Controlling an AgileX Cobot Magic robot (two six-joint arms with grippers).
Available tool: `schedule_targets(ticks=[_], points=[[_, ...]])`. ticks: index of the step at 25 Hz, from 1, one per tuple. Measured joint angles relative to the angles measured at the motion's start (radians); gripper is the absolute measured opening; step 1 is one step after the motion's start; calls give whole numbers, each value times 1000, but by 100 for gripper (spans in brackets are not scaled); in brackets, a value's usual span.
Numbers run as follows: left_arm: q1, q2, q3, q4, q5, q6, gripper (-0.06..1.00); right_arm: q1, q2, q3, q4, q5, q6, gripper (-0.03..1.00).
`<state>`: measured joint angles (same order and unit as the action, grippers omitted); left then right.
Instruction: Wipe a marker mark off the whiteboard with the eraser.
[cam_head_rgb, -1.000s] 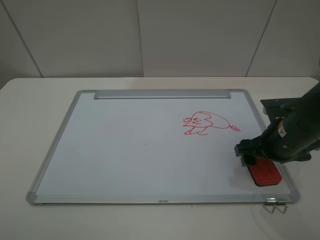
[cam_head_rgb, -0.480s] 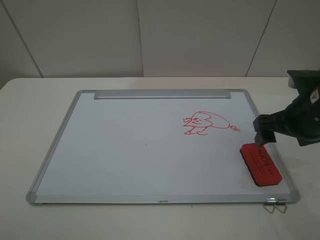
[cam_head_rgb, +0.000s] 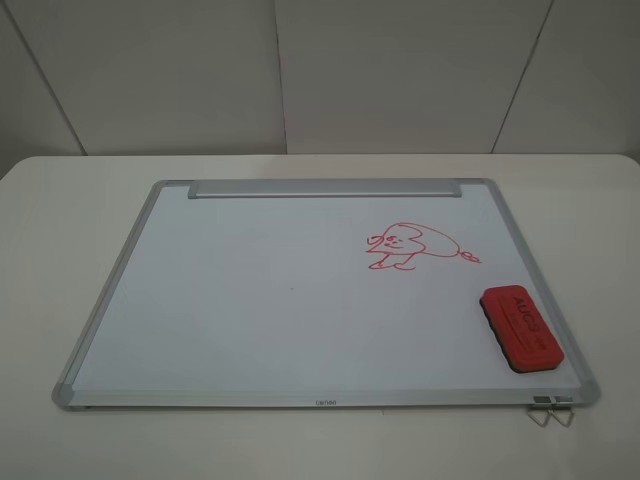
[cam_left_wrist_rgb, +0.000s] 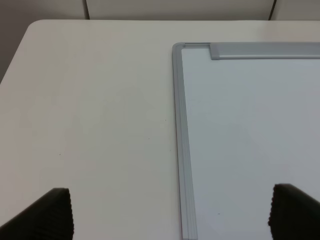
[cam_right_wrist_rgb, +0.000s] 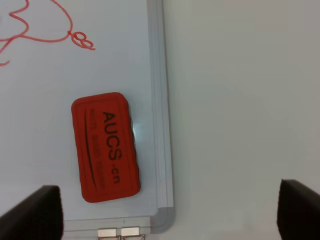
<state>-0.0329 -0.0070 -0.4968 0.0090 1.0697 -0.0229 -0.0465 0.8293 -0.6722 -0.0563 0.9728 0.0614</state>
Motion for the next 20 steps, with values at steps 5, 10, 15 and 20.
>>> schedule_targets(ticks=[5,10,15,20], points=[[0,0,0,0,0,0,78,0,-321,0,1,105,-50,76],[0,0,0,0,0,0,78,0,-539,0,2,112,-87,76],[0,0,0,0,0,0,78,0,-661,0,20,134,-87,76],[0,0,0,0,0,0,78,0,-782,46,56,116,-87,76]])
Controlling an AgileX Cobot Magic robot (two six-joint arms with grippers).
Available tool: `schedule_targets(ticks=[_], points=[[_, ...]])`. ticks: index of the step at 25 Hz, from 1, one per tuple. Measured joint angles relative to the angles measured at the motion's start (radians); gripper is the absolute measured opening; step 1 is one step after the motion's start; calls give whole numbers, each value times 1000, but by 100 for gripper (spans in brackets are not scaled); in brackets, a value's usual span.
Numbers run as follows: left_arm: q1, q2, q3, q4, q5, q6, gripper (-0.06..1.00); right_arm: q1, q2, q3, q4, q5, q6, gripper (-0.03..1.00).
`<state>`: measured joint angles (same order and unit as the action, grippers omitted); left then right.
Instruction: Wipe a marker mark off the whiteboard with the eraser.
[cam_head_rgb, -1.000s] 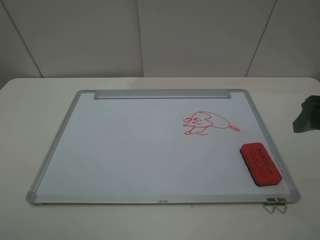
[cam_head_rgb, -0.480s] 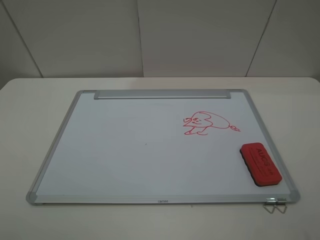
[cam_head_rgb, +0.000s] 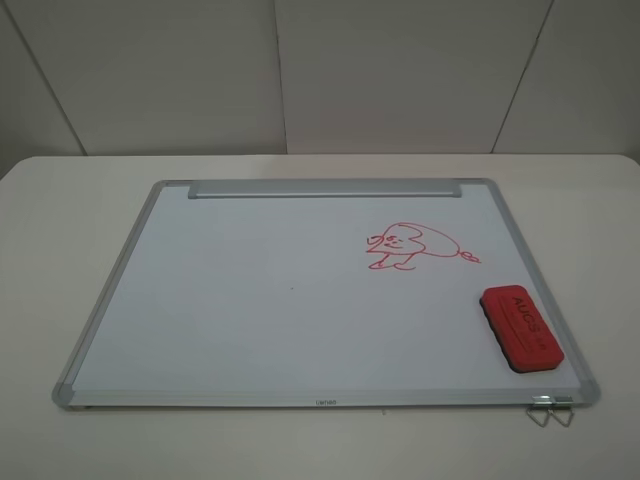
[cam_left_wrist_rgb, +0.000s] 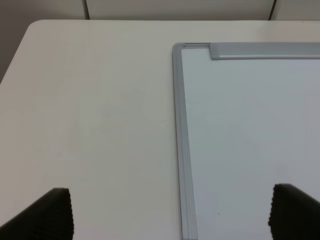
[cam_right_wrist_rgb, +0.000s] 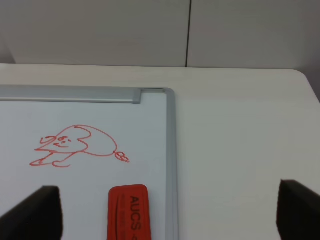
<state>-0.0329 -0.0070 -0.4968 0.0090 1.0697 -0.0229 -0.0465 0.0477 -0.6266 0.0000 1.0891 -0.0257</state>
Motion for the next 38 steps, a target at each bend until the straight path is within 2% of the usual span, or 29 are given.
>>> schedule_targets(ticks=[9,38], points=[[0,0,0,0,0,0,78,2,-50,106,64,-33,0,76],[0,0,0,0,0,0,78,2,-50,109,49,-32,26,76]])
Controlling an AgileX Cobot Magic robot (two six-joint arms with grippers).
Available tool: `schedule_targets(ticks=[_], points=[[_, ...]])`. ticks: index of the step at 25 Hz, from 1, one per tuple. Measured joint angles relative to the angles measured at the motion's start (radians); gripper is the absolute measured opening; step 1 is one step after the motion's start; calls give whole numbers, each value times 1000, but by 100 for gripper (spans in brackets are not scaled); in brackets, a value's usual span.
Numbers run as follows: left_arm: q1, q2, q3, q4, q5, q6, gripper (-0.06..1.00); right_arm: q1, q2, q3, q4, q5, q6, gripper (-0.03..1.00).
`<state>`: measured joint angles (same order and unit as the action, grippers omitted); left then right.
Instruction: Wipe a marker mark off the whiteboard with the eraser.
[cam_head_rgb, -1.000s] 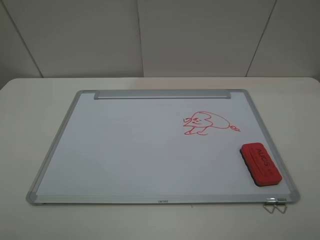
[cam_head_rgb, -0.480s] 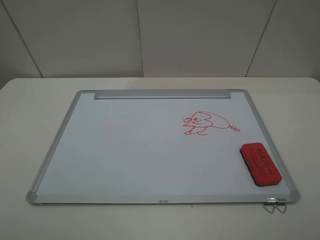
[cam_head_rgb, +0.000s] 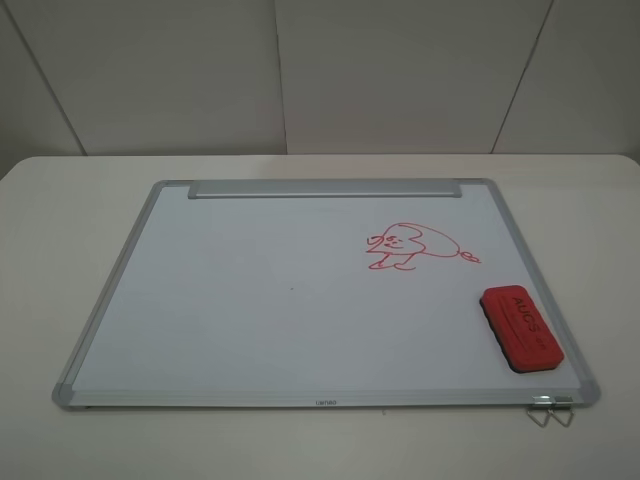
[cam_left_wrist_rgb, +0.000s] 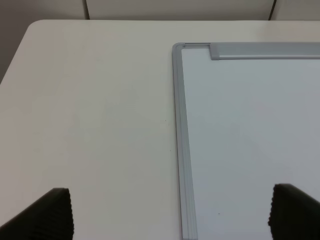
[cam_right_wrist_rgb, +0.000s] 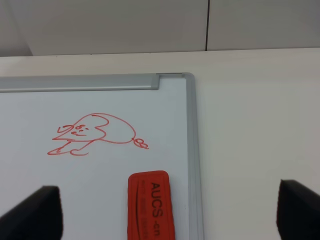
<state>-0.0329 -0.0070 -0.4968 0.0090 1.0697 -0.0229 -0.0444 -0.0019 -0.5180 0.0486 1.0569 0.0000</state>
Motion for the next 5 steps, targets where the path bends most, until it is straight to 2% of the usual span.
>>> schedule_targets(ticks=[5], points=[[0,0,0,0,0,0,78,0,0,0,0,0,0,76]])
